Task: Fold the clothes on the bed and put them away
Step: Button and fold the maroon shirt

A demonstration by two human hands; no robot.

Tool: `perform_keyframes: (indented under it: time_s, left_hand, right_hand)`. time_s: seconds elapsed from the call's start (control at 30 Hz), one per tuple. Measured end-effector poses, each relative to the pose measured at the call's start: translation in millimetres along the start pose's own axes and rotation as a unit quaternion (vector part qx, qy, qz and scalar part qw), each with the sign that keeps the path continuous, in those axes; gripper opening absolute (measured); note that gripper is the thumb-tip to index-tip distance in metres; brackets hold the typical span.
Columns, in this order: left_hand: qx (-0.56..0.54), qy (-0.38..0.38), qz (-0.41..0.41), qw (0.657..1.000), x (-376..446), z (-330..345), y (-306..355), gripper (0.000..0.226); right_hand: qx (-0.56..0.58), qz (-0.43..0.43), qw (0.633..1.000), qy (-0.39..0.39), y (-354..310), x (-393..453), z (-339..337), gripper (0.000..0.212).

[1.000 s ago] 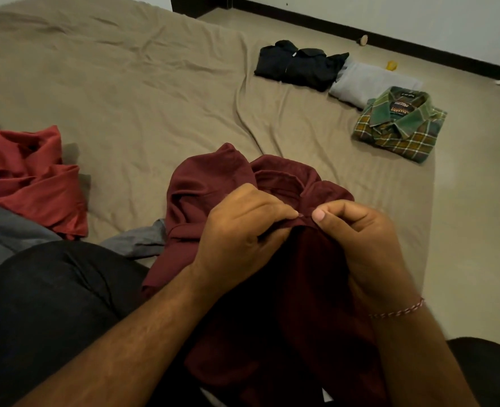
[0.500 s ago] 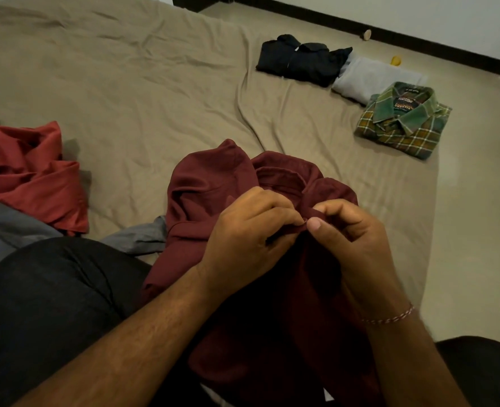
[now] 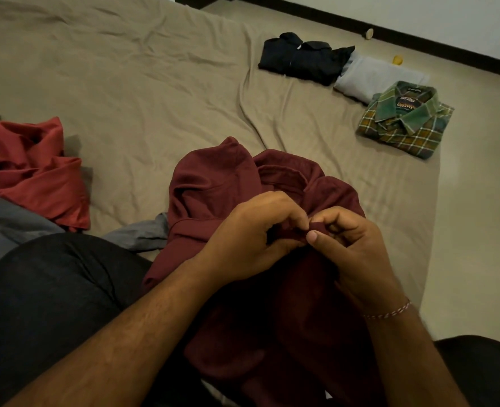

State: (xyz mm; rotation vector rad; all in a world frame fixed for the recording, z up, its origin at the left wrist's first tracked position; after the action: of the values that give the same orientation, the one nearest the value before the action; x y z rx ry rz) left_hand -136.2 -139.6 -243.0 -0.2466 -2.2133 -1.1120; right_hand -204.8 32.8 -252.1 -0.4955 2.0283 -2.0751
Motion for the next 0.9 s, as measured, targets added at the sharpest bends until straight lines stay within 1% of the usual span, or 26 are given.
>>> perform_keyframes:
  time_s: [0.07,0.1,0.17,0.23,0.4,0.47,0.57,0.6,0.67,0.77,0.9]
  left_hand:
    - [0.001,-0.004,-0.038,0.999,-0.8,-0.7,-4.3,0.042]
    - [0.007,-0.002,-0.045,0.999,-0.9,-0.3,-5.6,0.039]
    - [0.017,0.008,-0.041,0.999,-1.2,0.7,-6.3,0.025]
    - [0.016,0.021,-0.043,0.999,-1.2,0.6,-6.3,0.018]
    - [0.023,0.057,-0.065,0.996,1.3,-2.9,-4.1,0.014]
    - [0.026,0.069,-0.075,0.994,2.9,-5.3,-3.9,0.013]
    - [0.047,0.073,-0.076,0.993,3.0,-7.4,-3.2,0.013]
    - [0.052,0.076,-0.074,0.993,2.2,-7.9,-3.1,0.013]
    - [0.074,0.08,-0.066,0.992,-0.2,-6.8,-1.9,0.014]
    - [0.118,0.07,-0.048,0.989,-1.4,-4.8,-1.5,0.013]
    - [0.137,0.029,-0.029,0.99,6.3,-15.8,-9.8,0.013]
  right_hand:
    - [-0.011,-0.012,1.0,-0.004,1.7,0.6,0.4,0.01]
    - [-0.016,-0.02,1.0,-0.005,2.6,1.3,0.2,0.011]
    - [-0.024,-0.038,0.999,-0.004,4.0,2.5,-0.3,0.012]
    - [-0.03,-0.056,0.998,-0.001,3.7,3.4,-1.1,0.013]
    - [-0.033,-0.109,0.993,0.024,4.0,4.0,0.2,0.013]
    - [-0.04,-0.149,0.988,0.024,3.0,4.2,2.5,0.013]
    - [-0.116,-0.241,0.963,0.012,-0.7,2.0,7.2,0.015]
    - [-0.131,-0.255,0.958,0.013,-1.7,1.0,8.7,0.014]
    - [-0.137,-0.249,0.959,0.017,-3.0,-0.5,11.0,0.013]
    - [-0.151,-0.217,0.964,0.036,-3.1,-0.4,11.9,0.014]
    - [-0.158,-0.128,0.972,0.114,1.2,1.5,6.1,0.02]
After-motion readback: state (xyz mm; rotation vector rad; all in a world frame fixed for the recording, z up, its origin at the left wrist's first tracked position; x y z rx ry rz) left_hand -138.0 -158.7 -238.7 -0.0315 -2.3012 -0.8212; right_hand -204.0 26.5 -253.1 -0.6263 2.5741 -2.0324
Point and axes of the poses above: each hand's wrist, its own x-axis towards the middle knuckle, its own z-axis out of the palm, y = z × x, the point moved 3 cm from there along x, towards the middle knuckle, and after that the axes turned 14 degrees about y, right-handed, at the moved point
